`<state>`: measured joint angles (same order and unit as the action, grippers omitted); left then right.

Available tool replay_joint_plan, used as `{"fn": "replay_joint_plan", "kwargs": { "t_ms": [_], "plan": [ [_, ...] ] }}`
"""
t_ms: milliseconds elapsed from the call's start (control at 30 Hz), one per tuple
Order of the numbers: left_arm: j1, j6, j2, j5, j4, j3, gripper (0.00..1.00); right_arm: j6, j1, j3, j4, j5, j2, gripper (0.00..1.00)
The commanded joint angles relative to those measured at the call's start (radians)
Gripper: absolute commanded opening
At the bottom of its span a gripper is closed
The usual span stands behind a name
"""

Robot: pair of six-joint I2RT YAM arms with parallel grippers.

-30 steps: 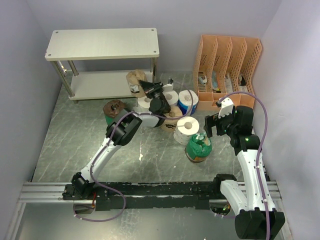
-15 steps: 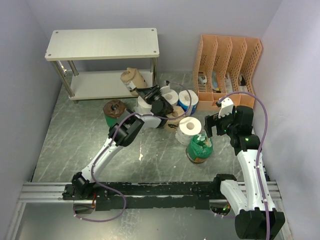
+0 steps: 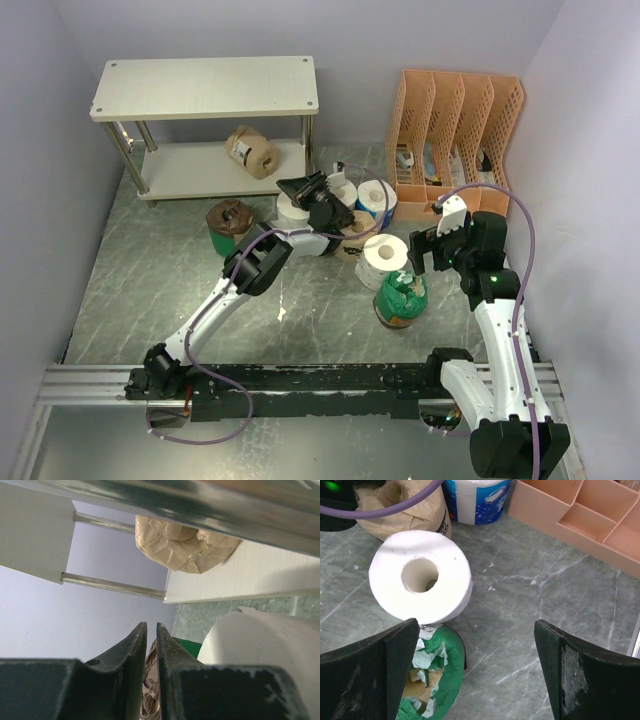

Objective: Place and organize the paper towels onto the shelf

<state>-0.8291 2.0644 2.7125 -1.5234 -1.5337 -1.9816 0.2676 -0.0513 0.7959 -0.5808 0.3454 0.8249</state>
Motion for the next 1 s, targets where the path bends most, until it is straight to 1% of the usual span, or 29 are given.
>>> {"fn": "replay_joint_plan", "kwargs": {
  "t_ms": [0,100,267,567,800,867,967],
  "plan": [
    [-0.049,0.035,-0.076,-0.142,-0.281,0.033,0.26,0.008,-0.007,-0.008,0.018,0.004,-0.009,1.00],
    [-0.071,0.030,-0.149,-0.142,-0.281,0.050,0.29,0.009,-0.007,-0.008,0.016,0.005,-0.007,1.00],
    [-0.091,0.067,-0.232,-0.144,-0.282,0.038,0.37,0.008,-0.007,-0.007,0.016,0.007,-0.006,1.00],
    [-0.116,0.129,-0.324,-0.147,-0.283,0.000,0.43,0.010,-0.007,-0.006,0.015,0.008,-0.005,1.00],
    [-0.191,0.186,-0.384,-0.148,-0.284,-0.130,0.46,0.015,-0.007,-0.010,0.014,0.015,-0.011,1.00],
    [-0.212,0.205,-0.428,-0.147,-0.284,-0.200,0.46,0.017,-0.007,-0.011,0.015,0.018,-0.015,1.00],
    [-0.246,0.229,-0.541,-0.147,-0.283,-0.300,0.46,0.020,-0.008,-0.013,0.015,0.024,-0.021,1.00]
  ]
}}
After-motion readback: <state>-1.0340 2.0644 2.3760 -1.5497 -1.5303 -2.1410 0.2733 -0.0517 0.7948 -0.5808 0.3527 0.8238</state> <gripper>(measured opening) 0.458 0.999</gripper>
